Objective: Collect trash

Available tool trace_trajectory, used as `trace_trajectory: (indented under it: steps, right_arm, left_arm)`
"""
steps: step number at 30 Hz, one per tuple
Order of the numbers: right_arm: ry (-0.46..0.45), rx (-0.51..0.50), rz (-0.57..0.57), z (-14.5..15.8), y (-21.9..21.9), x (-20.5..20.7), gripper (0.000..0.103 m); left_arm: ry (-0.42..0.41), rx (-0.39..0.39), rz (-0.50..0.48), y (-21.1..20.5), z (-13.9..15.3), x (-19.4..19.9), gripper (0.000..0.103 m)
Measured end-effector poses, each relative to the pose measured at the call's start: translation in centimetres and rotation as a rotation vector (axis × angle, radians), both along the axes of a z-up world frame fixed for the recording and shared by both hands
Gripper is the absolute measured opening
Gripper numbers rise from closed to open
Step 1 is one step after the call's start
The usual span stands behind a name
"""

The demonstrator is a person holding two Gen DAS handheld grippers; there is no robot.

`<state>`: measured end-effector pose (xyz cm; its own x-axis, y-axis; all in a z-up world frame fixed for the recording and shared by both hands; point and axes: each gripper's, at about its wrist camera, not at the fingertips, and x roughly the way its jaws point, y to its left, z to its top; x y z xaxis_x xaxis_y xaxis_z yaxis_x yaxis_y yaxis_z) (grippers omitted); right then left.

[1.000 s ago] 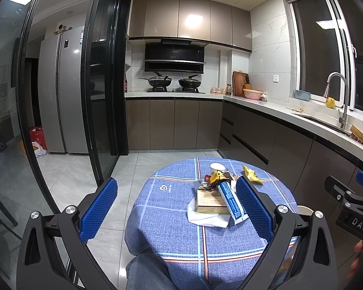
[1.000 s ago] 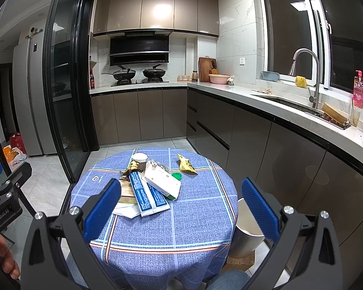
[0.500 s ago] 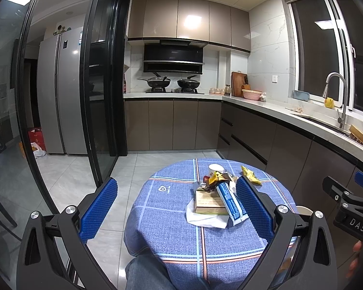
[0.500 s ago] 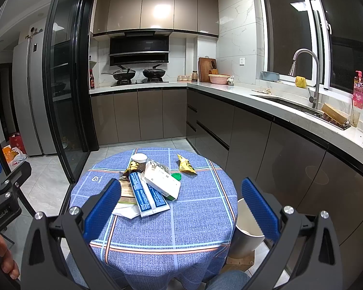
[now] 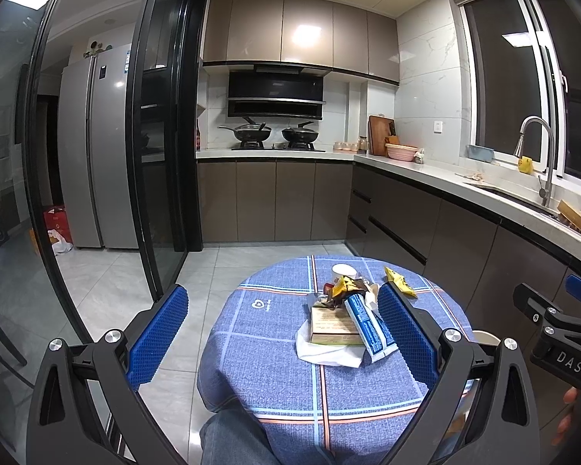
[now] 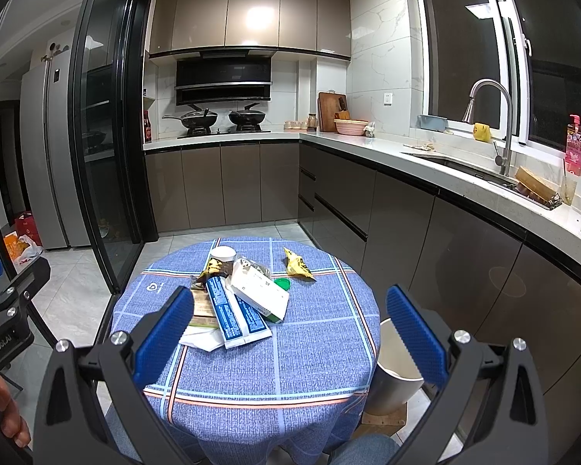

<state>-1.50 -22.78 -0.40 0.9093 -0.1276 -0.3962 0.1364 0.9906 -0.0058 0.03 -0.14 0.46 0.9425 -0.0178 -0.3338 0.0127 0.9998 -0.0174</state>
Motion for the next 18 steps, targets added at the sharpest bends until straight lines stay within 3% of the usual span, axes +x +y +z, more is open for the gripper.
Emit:
trace_trajectory:
  steps: [18]
  right_arm:
    - [0.006, -0.001, -0.003, -0.06, 0.17, 0.18, 0.100]
  left_arm:
    - [0.001, 0.000, 0.000, -0.09, -0.02, -0.01, 0.095]
